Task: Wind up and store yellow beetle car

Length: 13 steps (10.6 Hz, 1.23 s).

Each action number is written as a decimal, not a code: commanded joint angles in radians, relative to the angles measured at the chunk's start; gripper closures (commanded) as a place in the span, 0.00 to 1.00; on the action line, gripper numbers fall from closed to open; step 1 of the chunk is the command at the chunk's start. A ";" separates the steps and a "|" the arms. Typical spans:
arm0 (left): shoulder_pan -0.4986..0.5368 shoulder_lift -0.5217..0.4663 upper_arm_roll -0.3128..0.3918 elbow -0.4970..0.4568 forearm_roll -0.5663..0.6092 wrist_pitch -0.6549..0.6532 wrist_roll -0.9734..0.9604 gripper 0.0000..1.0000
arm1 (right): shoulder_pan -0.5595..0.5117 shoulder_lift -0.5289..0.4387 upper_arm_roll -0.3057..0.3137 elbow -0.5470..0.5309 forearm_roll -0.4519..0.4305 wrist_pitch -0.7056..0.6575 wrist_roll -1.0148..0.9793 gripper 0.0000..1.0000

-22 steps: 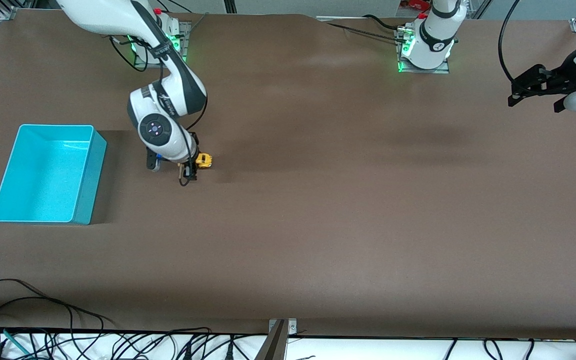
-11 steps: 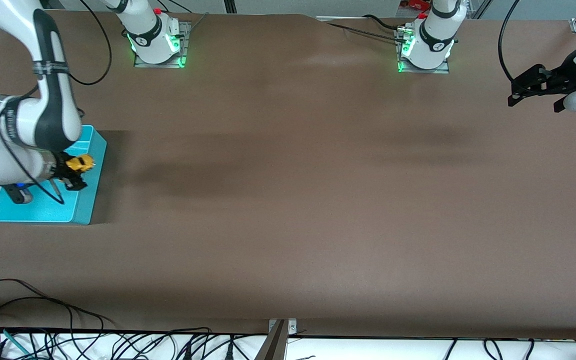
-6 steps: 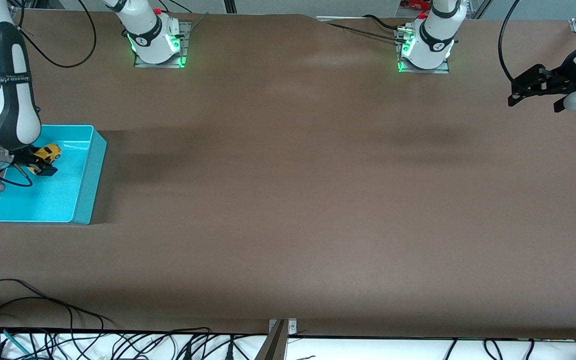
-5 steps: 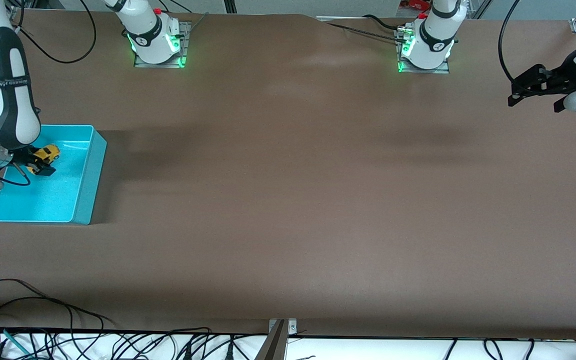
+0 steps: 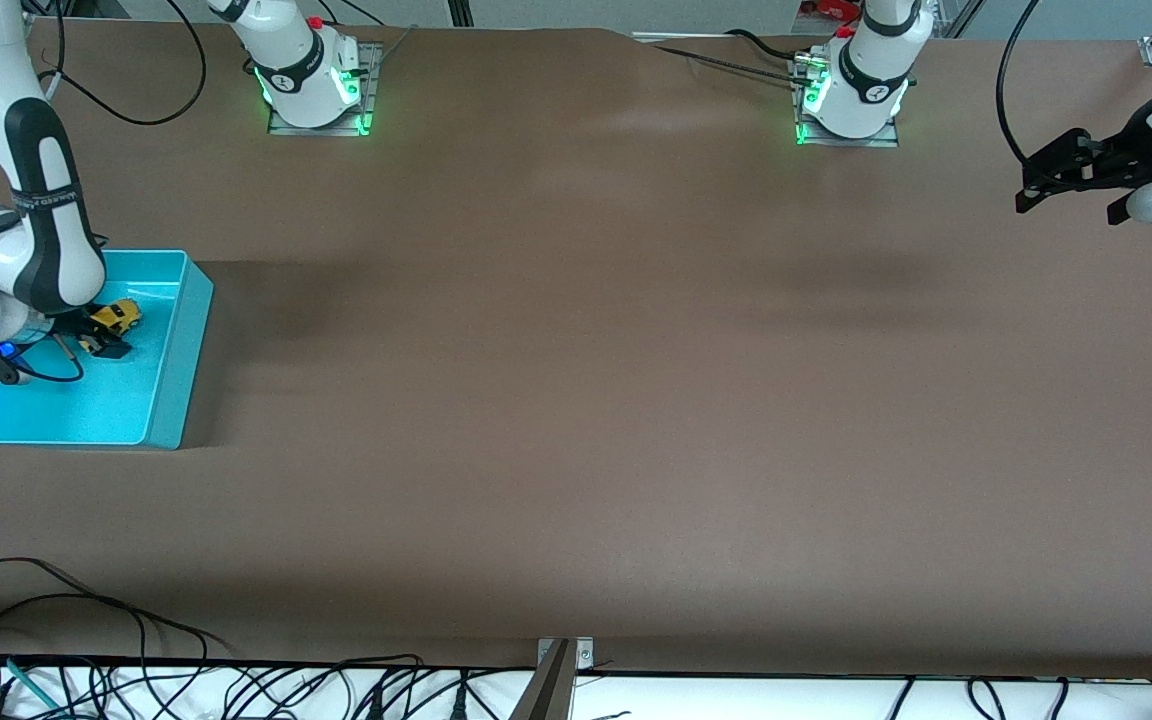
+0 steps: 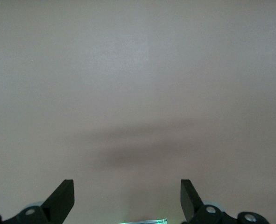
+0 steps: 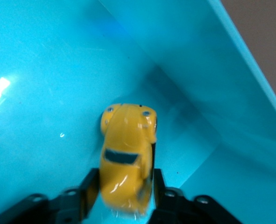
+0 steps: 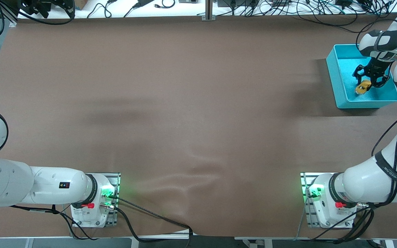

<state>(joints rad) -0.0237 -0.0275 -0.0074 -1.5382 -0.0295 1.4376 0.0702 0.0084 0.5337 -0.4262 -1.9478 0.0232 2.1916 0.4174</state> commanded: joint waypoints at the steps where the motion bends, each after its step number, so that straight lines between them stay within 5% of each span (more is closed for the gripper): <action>1: 0.005 0.017 -0.002 0.036 -0.018 -0.023 -0.004 0.00 | -0.004 -0.012 0.000 0.010 0.017 -0.007 0.001 0.00; 4: 0.005 0.017 -0.002 0.035 -0.018 -0.022 -0.004 0.00 | 0.001 -0.098 0.000 0.032 0.017 -0.077 -0.009 0.00; 8: 0.005 0.017 -0.003 0.036 -0.020 -0.023 -0.004 0.00 | 0.028 -0.234 0.007 0.221 0.015 -0.370 -0.017 0.00; 10: 0.004 0.017 -0.003 0.036 -0.018 -0.023 -0.006 0.00 | 0.044 -0.241 0.050 0.360 0.032 -0.488 -0.008 0.00; 13: 0.004 0.017 -0.003 0.035 -0.020 -0.023 -0.006 0.00 | 0.038 -0.323 0.157 0.369 0.035 -0.449 -0.018 0.00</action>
<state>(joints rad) -0.0240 -0.0274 -0.0091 -1.5379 -0.0297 1.4371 0.0702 0.0577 0.2480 -0.3121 -1.5828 0.0448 1.7366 0.4158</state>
